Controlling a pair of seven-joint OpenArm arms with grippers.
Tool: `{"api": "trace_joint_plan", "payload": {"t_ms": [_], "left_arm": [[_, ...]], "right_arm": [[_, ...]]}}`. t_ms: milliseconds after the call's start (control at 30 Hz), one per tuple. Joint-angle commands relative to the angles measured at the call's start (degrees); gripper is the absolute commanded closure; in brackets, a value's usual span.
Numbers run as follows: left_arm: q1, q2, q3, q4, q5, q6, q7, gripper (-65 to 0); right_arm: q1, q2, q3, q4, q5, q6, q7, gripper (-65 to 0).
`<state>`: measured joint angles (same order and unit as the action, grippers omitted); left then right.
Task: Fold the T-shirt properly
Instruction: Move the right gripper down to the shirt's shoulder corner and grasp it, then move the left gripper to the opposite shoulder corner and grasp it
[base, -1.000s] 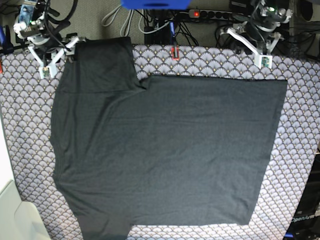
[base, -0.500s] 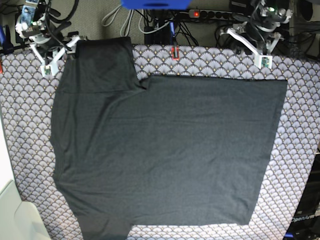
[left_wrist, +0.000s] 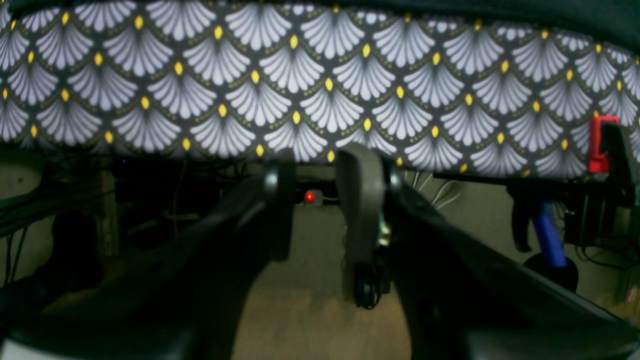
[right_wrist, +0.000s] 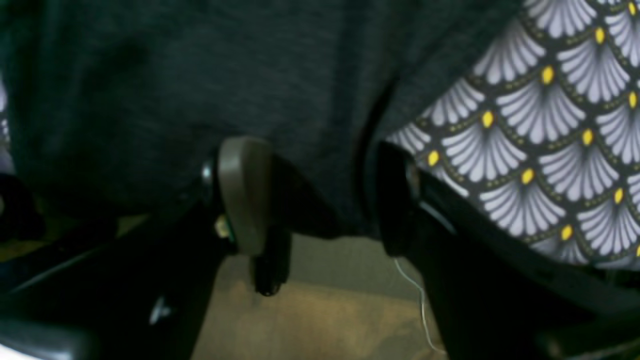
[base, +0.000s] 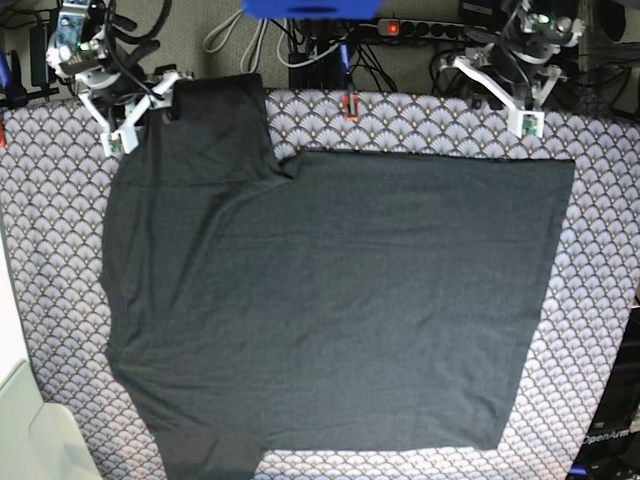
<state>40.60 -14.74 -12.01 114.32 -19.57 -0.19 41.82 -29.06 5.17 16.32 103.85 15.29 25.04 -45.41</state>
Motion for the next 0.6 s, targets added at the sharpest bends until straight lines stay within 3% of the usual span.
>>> {"api": "trace_joint_plan", "payload": {"t_ms": [0, 67, 167, 367, 567], "left_arm": [[0.32, -0.33, -0.25, 1.06, -0.08, 0.05, -0.81, -17.8], [0.32, -0.33, -0.25, 1.06, -0.08, 0.05, -0.81, -17.9], [0.32, -0.33, -0.25, 1.06, -0.08, 0.05, -0.81, -18.0], [0.24, -0.33, -0.25, 0.97, -0.08, 0.05, -0.81, -18.0], [-2.14, -0.33, -0.25, 0.62, -0.08, -0.03, -0.72, -18.1]], "right_arm": [[-0.52, -0.20, -0.36, -0.25, 0.58, 0.59, -2.46, -33.5], [-0.44, -0.20, -0.36, -0.34, 0.58, 0.59, -2.46, -32.6], [-0.35, -0.03, -0.36, -0.34, 0.58, 0.59, -2.46, -25.9], [0.44, 0.06, -0.36, -1.13, 0.49, 0.59, -2.46, -1.9], [0.88, 0.15, -0.36, -2.01, 0.40, 0.59, -2.46, 0.0]]}}
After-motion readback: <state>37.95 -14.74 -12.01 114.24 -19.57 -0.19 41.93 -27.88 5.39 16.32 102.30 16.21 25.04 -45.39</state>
